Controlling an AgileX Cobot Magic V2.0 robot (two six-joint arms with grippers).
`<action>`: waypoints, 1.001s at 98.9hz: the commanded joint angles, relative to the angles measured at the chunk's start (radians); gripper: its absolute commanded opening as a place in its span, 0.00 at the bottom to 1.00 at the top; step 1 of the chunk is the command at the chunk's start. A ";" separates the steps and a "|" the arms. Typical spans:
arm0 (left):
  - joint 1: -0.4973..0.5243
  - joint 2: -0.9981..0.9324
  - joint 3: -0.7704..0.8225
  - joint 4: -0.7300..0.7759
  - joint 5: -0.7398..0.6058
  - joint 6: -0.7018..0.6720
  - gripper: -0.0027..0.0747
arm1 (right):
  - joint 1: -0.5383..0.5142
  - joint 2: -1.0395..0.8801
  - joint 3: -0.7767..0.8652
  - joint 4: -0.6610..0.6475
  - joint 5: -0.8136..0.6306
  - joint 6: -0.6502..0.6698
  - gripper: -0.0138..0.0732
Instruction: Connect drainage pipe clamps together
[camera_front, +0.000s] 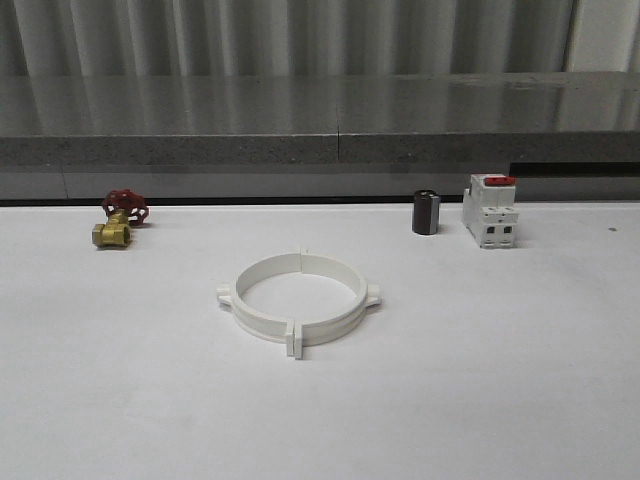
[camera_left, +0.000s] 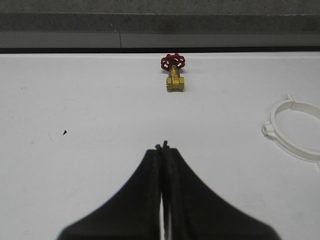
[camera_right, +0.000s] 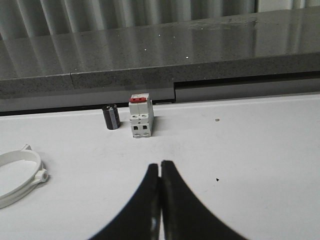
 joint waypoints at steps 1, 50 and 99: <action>0.001 0.007 -0.025 -0.016 -0.075 0.000 0.01 | -0.006 -0.020 -0.015 0.002 -0.073 -0.001 0.02; -0.033 -0.086 0.136 0.083 -0.326 -0.130 0.01 | -0.006 -0.020 -0.015 0.002 -0.073 -0.001 0.02; -0.056 -0.407 0.454 0.224 -0.443 -0.247 0.01 | -0.006 -0.020 -0.015 0.002 -0.073 -0.001 0.02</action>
